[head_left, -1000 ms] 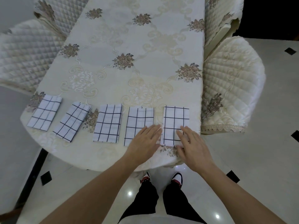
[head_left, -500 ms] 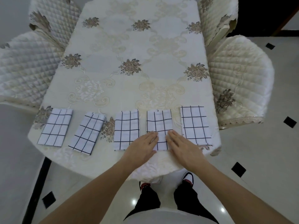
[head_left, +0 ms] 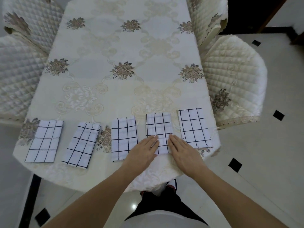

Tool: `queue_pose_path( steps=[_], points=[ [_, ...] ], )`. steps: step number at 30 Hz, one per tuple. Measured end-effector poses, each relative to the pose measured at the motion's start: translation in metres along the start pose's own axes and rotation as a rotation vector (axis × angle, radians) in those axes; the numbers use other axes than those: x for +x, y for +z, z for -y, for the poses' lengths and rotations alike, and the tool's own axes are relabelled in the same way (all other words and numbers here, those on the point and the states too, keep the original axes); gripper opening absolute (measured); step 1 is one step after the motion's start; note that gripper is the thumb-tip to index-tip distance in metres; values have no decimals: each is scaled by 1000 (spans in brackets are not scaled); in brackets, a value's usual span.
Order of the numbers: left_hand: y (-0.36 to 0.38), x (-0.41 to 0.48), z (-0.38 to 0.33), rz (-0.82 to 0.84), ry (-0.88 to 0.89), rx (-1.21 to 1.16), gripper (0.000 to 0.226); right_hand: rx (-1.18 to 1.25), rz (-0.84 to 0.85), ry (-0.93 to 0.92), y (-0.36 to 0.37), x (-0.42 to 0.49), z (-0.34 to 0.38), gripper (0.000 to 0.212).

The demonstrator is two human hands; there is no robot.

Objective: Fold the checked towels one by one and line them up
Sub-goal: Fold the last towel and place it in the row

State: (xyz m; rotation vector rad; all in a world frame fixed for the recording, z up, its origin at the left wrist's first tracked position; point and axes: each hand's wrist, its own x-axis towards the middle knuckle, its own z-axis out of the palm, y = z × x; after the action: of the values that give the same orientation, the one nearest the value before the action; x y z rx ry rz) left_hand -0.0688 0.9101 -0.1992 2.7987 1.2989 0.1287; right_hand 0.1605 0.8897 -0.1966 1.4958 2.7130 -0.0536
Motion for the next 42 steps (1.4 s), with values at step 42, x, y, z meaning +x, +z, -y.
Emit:
queue_pose_path(
  steps=[42],
  points=[
    [-24,-153,37,192,-270,-35,69,104,170,35,-3,33,157,80]
  ],
)
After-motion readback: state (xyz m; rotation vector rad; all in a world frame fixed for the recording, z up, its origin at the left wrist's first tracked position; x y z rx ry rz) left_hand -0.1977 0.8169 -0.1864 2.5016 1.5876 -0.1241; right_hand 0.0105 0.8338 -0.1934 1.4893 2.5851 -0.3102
